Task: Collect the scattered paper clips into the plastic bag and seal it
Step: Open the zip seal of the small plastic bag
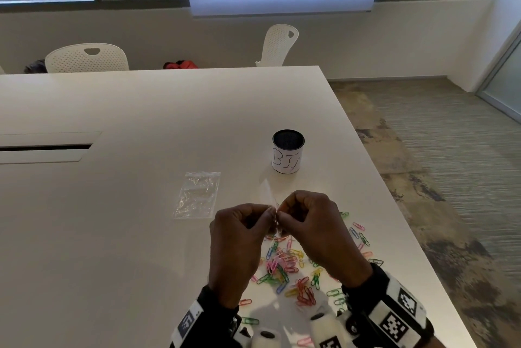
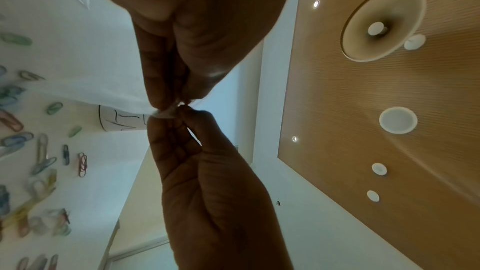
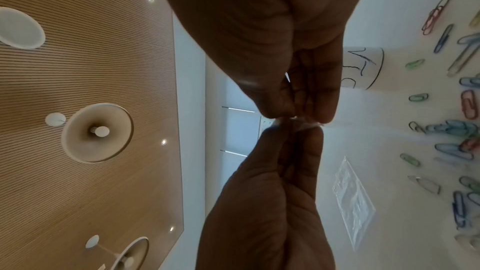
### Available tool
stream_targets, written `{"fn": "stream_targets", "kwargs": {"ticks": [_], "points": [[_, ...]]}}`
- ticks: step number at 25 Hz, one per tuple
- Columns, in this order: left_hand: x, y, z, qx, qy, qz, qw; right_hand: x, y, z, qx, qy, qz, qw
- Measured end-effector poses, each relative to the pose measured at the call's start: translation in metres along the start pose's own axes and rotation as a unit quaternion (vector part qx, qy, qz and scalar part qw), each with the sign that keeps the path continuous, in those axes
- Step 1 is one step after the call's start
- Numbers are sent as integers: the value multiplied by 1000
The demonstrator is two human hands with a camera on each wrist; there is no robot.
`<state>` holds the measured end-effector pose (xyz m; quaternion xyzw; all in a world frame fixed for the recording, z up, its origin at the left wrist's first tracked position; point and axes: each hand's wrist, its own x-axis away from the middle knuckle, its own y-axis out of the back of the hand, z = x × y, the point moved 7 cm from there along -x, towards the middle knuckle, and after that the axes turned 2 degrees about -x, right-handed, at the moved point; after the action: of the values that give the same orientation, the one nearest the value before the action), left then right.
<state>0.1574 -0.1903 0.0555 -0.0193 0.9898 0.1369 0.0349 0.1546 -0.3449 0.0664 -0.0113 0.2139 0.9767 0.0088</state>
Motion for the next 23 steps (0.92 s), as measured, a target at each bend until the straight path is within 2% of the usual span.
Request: {"fn": "stream_targets", "kwargs": {"ticks": [6,8,11,14,18,23], "points": [[-9,1,5,-20,3,22,1000,-2,-2,-17,-113,-81,11,990],[-8,2,3,-56,-12,25,998,-2,-2,-17,-81,-87,21,993],[-3,-3,-5,-124,-51,30,991,-3,-3,-5,-8,-26,15,1000],[1,-6,-12,-148,-87,28,985,-4,1,3,-14,16,-17,1000],[-1,-3,-13,-156,-98,11,983,-7,5,5,-5,21,-27,999],[-5,9,-18,-216,-124,-50,967,-8,14,7,117,16,-59,991]]}}
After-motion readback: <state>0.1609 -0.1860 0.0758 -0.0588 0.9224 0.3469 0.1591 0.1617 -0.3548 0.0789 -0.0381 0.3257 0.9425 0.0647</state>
